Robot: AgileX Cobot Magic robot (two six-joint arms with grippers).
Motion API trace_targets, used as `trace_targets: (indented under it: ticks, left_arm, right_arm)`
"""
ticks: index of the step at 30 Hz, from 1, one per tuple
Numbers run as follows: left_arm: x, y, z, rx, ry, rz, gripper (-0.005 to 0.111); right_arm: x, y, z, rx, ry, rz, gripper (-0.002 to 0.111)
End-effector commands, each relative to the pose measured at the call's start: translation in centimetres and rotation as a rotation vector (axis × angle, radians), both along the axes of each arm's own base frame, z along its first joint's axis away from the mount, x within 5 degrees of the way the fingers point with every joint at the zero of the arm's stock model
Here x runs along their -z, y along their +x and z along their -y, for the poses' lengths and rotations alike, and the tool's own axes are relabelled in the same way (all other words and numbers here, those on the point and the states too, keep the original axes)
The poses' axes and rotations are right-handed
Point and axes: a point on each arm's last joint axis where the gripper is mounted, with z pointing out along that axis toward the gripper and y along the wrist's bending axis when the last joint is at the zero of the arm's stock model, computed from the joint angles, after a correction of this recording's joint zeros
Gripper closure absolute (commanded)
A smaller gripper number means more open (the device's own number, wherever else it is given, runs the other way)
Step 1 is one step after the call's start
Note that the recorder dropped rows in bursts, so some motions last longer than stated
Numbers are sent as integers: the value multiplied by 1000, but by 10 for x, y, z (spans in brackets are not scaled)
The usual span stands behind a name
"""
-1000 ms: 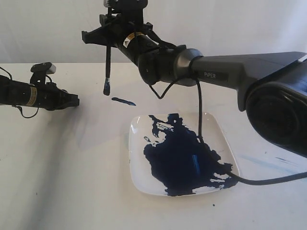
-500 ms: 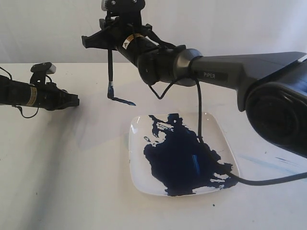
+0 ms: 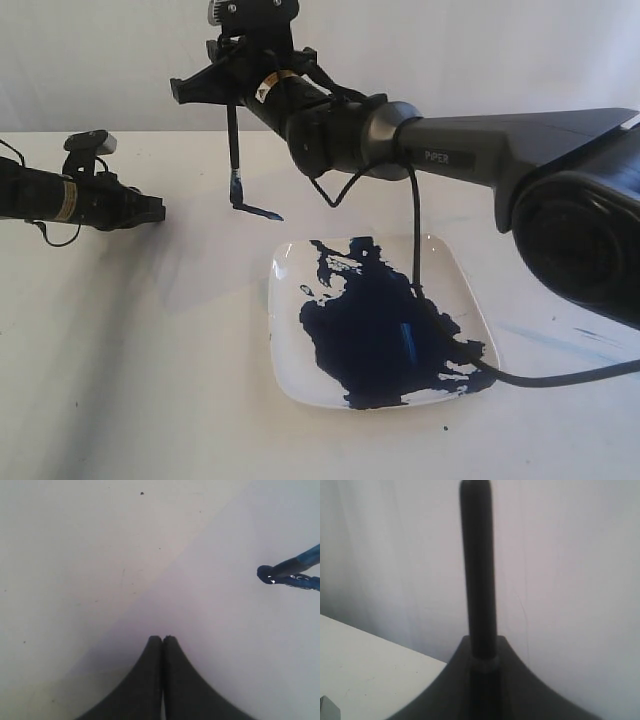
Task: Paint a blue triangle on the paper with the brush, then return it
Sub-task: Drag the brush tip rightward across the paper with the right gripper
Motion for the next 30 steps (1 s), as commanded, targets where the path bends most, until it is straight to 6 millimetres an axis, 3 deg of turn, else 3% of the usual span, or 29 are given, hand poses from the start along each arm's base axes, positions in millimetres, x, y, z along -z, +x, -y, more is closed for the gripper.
trace_targets:
  ticks: [1, 9, 30]
  left_arm:
    - [-4, 0, -1, -2, 14, 8, 107]
    - [-4, 0, -1, -3, 13, 7, 107]
    - [-4, 0, -1, -4, 13, 7, 107]
  right_arm:
    - [-7, 1, 2, 15, 28, 10, 108]
    - [6, 3, 0, 15, 15, -2, 108]
    - [6, 2, 0, 13, -2, -25, 108]
